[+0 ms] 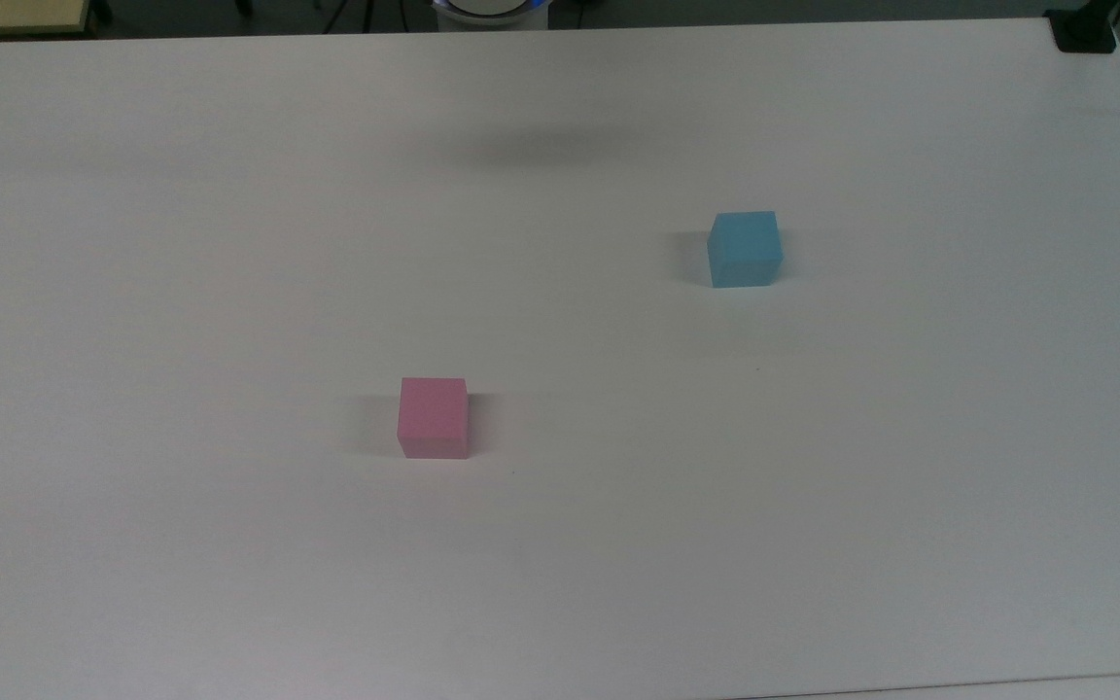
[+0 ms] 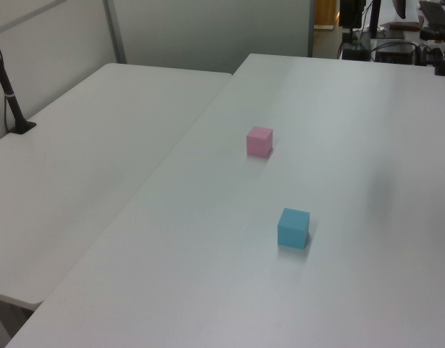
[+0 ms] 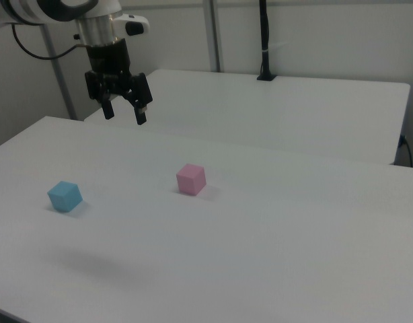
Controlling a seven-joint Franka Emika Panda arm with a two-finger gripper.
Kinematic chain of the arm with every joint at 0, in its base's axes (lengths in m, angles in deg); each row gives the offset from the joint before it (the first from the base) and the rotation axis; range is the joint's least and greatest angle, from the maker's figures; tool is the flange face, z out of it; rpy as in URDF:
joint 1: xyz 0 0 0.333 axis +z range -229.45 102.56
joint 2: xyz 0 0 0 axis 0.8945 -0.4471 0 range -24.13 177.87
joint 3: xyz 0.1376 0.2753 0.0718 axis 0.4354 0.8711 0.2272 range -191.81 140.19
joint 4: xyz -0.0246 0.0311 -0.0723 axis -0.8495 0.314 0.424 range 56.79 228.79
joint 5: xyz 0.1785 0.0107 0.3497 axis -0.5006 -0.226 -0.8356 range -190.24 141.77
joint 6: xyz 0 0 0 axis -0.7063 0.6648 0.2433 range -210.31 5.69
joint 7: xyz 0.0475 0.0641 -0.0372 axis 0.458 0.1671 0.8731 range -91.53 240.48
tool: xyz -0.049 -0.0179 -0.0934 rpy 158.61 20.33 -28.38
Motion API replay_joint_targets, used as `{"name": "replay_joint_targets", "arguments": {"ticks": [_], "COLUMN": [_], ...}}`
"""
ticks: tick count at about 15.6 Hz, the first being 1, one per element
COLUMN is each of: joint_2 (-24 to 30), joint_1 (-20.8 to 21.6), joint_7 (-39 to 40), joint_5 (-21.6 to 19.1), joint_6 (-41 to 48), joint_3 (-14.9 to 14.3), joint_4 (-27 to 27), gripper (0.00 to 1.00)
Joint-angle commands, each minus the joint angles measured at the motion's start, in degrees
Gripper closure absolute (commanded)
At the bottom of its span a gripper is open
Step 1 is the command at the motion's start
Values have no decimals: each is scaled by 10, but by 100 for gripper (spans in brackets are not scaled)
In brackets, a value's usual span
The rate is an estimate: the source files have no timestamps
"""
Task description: Put blue cube on pink cube
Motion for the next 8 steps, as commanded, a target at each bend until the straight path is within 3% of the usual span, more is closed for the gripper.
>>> {"name": "replay_joint_targets", "arguments": {"ticks": [1, 8], "joint_2": [9, 8], "joint_1": [3, 2], "joint_7": [10, 10], "joint_5": [4, 3], "joint_6": [7, 9], "joint_3": [-2, -2], "joint_4": [6, 6], "gripper": [0, 0]}}
